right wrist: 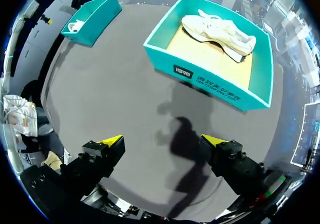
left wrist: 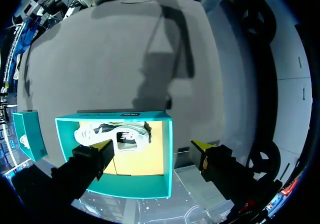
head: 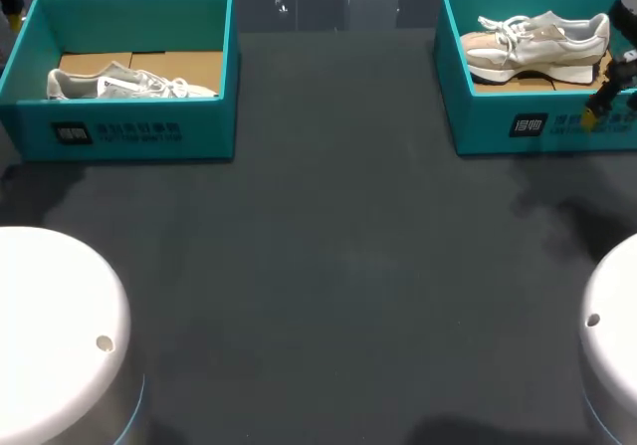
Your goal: Take the shoe out of the shoebox, open the shoe tongue, remove and reinsert the insole, then place the shoe into the shoebox
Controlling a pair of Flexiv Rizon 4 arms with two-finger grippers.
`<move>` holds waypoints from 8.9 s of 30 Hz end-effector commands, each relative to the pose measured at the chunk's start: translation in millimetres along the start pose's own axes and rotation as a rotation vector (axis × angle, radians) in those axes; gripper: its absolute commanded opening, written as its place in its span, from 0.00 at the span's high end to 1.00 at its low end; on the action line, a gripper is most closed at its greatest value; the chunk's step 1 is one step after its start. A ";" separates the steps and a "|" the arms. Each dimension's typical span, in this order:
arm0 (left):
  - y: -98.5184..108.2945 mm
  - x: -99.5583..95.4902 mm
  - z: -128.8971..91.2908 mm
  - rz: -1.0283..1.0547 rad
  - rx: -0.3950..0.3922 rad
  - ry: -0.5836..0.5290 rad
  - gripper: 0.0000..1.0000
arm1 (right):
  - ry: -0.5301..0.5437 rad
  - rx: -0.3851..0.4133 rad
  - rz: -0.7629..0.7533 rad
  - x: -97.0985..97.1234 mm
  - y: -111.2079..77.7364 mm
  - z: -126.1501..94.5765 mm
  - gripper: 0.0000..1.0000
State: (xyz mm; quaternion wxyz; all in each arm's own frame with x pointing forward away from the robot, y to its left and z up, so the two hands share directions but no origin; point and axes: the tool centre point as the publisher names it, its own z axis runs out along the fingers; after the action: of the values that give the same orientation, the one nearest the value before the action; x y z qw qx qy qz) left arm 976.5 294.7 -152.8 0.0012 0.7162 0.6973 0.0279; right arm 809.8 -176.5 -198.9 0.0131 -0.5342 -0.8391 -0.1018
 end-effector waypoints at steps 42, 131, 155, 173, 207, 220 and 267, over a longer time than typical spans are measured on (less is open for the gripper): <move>-1.2 0.2 -0.3 0.001 -0.002 0.002 0.00 | -0.468 0.137 0.354 -189.3 209.5 -19.6 0.00; -1.2 0.2 -0.3 0.001 -0.002 0.002 0.00 | -0.317 0.152 0.588 -291.9 234.0 171.5 0.20; -1.2 0.2 -0.3 0.001 -0.002 0.002 0.00 | -0.228 0.168 0.598 -306.0 222.6 169.8 0.20; -1.2 0.2 -0.3 0.001 -0.002 0.002 0.00 | -0.201 0.174 0.601 -292.6 221.0 173.8 1.00; -1.2 0.2 -0.3 0.001 -0.002 0.002 0.00 | -0.290 0.162 0.536 -301.4 223.0 98.9 1.00; -1.2 0.2 -0.3 0.001 -0.002 0.002 0.00 | -0.302 0.168 0.568 -300.3 223.8 50.4 1.00; -1.2 0.2 -0.3 0.001 -0.002 0.002 0.00 | -0.508 0.061 0.448 -31.3 227.3 -106.4 1.00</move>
State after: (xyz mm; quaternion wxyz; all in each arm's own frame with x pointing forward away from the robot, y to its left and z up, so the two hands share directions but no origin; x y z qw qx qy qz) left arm 976.5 294.8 -153.1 0.0012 0.7163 0.6972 0.0280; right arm 1047.8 -152.4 -69.5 -0.1013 -0.7197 -0.6828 0.0752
